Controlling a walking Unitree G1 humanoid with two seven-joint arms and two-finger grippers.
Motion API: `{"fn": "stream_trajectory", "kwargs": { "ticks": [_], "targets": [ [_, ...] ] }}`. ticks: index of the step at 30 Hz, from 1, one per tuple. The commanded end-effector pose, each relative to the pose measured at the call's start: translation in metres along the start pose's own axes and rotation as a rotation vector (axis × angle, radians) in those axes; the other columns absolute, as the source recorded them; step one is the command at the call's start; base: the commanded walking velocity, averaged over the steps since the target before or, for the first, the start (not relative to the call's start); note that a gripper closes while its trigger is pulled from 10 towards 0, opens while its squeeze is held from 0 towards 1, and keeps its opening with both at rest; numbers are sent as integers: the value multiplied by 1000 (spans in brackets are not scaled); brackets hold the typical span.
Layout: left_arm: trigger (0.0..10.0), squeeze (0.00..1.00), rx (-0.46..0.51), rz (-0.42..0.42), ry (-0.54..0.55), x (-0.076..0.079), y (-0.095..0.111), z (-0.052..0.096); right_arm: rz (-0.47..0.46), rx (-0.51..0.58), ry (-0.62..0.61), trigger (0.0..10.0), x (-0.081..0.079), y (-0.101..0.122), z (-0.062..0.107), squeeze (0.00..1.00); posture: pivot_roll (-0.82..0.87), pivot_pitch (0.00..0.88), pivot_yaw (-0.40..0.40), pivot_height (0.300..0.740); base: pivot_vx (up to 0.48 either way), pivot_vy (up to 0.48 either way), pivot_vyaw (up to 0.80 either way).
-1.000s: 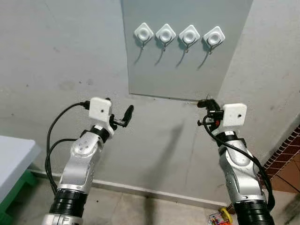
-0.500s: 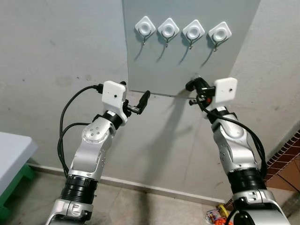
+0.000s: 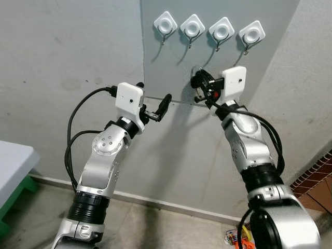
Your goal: Hang keys on a hook
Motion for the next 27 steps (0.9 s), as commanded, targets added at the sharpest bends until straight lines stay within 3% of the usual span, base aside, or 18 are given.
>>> {"fn": "stream_trajectory", "kwargs": {
  "ticks": [1, 13, 27],
  "targets": [
    [10000, 0, 33, -16, -13, 2, 13, -4, -13, 37, 3, 10000, 0, 10, -5, 0, 47, 57, -24, 740, 0, 0, 0],
    [10000, 0, 47, -18, -30, 6, 20, -5, -52, 98, 94, 10000, -13, 28, -18, 0, 53, 57, -29, 740, 0, 0, 0],
    [10000, 0, 38, -30, -45, 11, 17, -1, -53, 84, 135, 10000, -8, 19, -3, 0, 57, 57, -25, 740, 0, 0, 0]
  ]
}}
Point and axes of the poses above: a point about 5 cm out from each wrist's last joint towards the gripper, its own z axis pointing back from the gripper into the wrist, its own y axis along the axis of the wrist's last joint, x = y × z, the point moved 5 cm from there along -z, pointing out of the wrist towards the gripper, and after that the axes turned 4 degrees about -z, right-handed, at the moved point
